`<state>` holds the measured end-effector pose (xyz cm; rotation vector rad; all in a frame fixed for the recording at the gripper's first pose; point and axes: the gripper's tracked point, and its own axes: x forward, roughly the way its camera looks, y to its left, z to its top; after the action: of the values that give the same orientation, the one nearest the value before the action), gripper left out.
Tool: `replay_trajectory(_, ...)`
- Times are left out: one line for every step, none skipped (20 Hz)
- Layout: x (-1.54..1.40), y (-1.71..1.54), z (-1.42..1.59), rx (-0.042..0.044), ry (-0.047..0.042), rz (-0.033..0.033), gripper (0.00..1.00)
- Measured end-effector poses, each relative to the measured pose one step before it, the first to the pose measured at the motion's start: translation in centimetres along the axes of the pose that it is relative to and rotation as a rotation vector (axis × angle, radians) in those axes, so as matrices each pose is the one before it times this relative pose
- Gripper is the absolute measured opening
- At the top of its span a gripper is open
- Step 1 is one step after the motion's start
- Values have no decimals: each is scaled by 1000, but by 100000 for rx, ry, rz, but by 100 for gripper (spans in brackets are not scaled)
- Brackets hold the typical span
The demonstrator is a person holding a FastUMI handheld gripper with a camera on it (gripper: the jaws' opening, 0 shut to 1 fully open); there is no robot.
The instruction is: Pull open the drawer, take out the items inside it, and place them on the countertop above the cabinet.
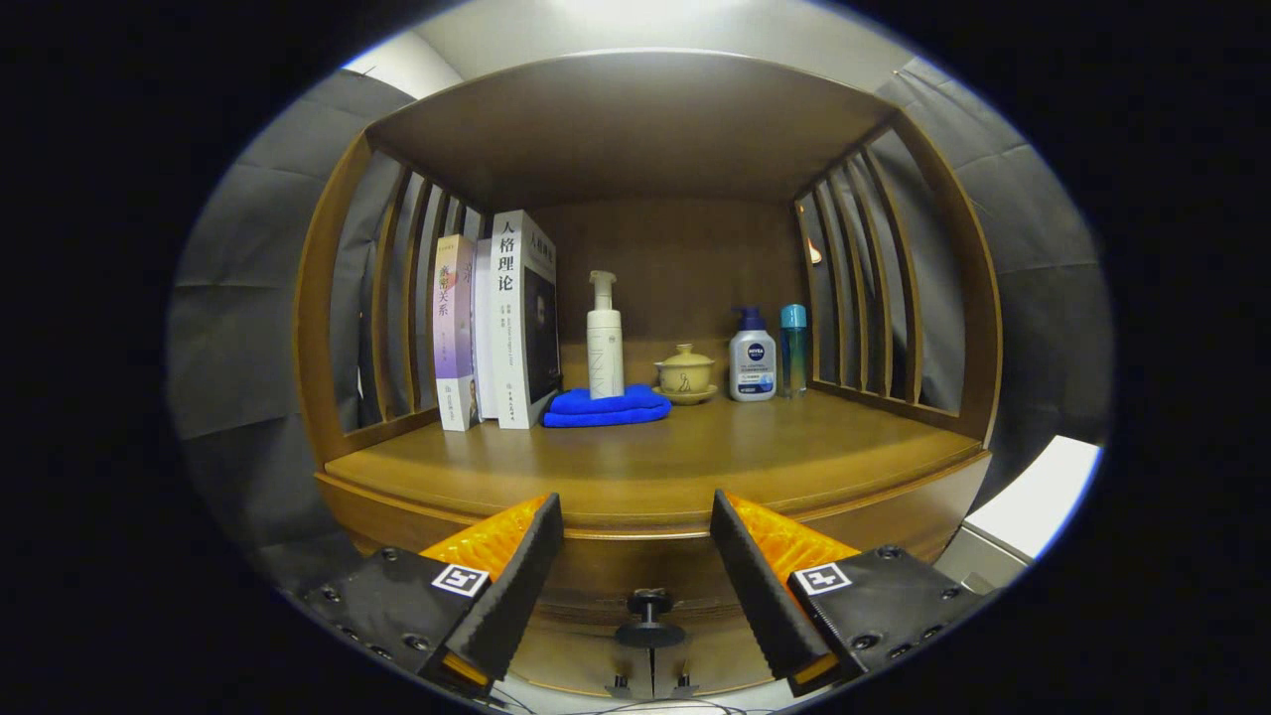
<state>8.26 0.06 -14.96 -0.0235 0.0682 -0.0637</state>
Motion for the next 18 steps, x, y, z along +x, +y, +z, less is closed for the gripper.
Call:
replay_trajectory(-327, -170, -349, 280, -18, -765, 96)
replay_trajectory(-208, 29, -429, 269, 501, -27, 96)
replay_trajectory(-151, 279, -573, 105, 1130, 626, 96)
replay_trajectory(-35, 207, -616, -366, 1703, 790, 95)
replay_trajectory(13, 17, -621, -663, 1266, 131, 95)
replay_trajectory(4, 37, -521, -573, 1139, 234, 95)
replay_trajectory(161, 19, -526, 388, 823, -78, 95)
replay_trajectory(-66, 9, -495, 729, 959, -114, 95)
replay_trajectory(48, -230, -474, 392, 923, -543, 95)
replay_trajectory(159, -131, -409, 445, 1119, -103, 94)
replay_trajectory(149, -123, -418, 40, 1060, 108, 90)
replay_trajectory(18, -215, -577, -540, 1079, -264, 85)
replay_trajectory(106, -158, -413, -697, 855, 189, 81)
replay_trajectory(9, -145, -560, -340, 640, 28, 77)
replay_trajectory(165, -98, -519, -151, 1102, -14, 72)
replay_trajectory(73, -175, -393, 68, 1058, -162, 68)
replay_trajectory(14, 202, -244, 684, 851, 617, 63)
replay_trajectory(15, 112, -252, 31, 321, -8, 59)
